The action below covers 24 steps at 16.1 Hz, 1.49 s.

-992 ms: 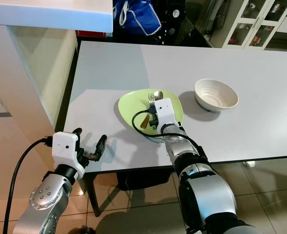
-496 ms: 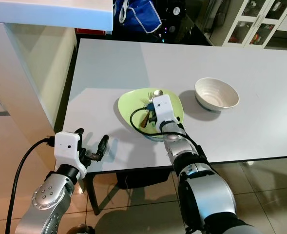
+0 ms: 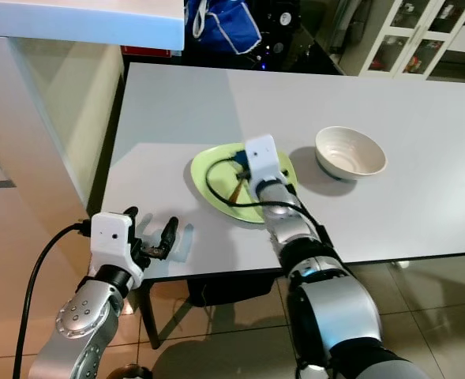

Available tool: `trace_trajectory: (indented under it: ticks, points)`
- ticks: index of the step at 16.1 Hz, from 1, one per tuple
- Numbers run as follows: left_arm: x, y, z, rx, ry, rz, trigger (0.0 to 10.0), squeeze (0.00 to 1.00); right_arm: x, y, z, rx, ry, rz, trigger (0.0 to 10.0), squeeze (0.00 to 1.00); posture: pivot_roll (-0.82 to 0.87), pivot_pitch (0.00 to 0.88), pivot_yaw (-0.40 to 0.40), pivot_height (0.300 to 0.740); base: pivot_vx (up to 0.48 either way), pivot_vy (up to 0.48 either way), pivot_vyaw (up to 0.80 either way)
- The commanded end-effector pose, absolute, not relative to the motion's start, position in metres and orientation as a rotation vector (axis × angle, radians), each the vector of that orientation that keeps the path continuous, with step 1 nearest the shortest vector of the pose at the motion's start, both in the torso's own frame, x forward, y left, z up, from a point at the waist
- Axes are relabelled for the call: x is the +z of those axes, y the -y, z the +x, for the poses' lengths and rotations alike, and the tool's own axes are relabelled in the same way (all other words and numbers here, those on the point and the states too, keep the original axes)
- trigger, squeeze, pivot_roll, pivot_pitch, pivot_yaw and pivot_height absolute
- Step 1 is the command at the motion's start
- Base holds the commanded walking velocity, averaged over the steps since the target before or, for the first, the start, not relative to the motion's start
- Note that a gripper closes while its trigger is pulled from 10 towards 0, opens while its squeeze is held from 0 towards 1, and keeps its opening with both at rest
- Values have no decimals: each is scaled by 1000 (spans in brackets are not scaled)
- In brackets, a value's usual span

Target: Setting the table

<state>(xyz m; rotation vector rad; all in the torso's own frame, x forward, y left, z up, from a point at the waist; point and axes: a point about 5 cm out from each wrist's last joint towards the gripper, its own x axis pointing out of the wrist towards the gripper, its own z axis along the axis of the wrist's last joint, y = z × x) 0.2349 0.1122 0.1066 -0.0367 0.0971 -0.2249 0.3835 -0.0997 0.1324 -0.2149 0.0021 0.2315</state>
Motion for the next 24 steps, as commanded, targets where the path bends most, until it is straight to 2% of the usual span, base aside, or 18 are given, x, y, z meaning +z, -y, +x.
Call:
trace_trajectory:
  ticks: [1, 7, 11, 16, 20, 24]
  points:
    - [107, -107, 237, -236, -90, -26, 10000, 0, 154, 95, 389, 252, 95, -195, 10000, 0, 184, 19, -121, 740, 0, 0, 0]
    - [110, -108, 256, -234, -65, -19, 10000, 0, 152, 88, 378, 367, 134, -152, 10000, 0, 155, 0, -126, 740, 0, 0, 0]
    - [112, -107, 270, -244, -45, -14, 10000, 0, 139, 103, 366, 380, 103, -163, 10000, 0, 130, 0, -118, 740, 0, 0, 0]
    - [111, -100, 279, -307, -39, -9, 10000, 0, 150, 131, 359, 305, 141, -165, 10000, 0, 95, 0, -79, 740, 0, 0, 0]
    - [110, -100, 275, -414, -39, -40, 10000, 0, 139, 141, 335, 291, 126, -159, 10000, 0, 71, 0, -37, 740, 0, 0, 0]
    - [111, -100, 280, -420, -31, -18, 10000, 0, 129, 137, 313, 291, 82, -136, 10000, 0, 51, 0, -24, 740, 0, 0, 0]
